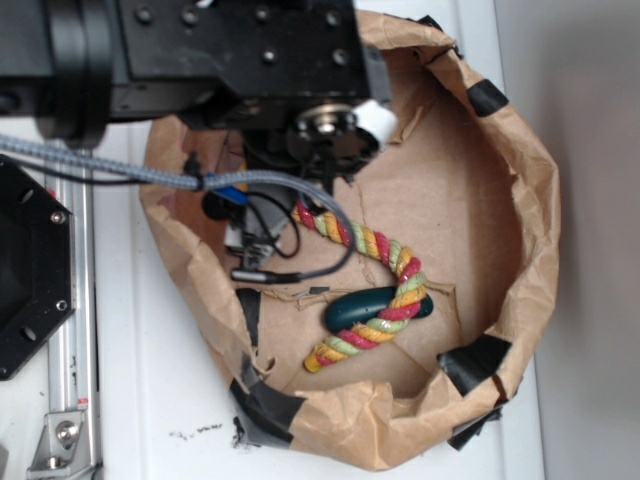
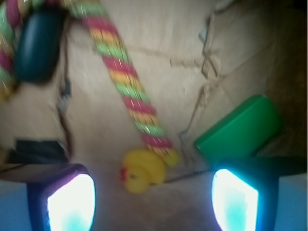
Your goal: Grab the yellow duck.
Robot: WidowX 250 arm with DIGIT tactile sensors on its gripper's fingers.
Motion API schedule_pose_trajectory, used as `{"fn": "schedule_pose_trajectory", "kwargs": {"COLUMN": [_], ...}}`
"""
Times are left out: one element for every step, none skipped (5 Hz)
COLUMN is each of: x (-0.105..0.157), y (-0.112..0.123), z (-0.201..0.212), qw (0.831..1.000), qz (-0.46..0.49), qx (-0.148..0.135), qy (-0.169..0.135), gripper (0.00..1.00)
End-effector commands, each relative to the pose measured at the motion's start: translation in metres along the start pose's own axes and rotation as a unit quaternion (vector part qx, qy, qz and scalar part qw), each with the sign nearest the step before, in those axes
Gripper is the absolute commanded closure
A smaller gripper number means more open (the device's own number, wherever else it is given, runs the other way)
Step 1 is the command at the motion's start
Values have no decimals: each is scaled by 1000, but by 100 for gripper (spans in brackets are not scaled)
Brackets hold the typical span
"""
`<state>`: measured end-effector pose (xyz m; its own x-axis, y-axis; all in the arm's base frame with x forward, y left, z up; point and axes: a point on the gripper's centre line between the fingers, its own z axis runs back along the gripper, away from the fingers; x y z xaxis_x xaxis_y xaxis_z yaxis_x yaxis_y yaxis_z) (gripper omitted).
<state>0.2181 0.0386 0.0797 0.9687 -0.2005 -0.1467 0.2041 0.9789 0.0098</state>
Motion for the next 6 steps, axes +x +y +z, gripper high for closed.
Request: {"fn": "schedule_pose_trajectory", "kwargs": {"x": [-23,-23,-23,-23,-16,-7], "y": [24,24,24,24,30,24], "z": [5,5,5,5,-5,-7], "qw": [999,999,999,999,997,997], "qz": [48,48,48,48,75,72], "qx": [6,6,6,6,-9,-8], "qy": [1,1,1,1,-16,3], "gripper": [0,0,0,0,0,0]}}
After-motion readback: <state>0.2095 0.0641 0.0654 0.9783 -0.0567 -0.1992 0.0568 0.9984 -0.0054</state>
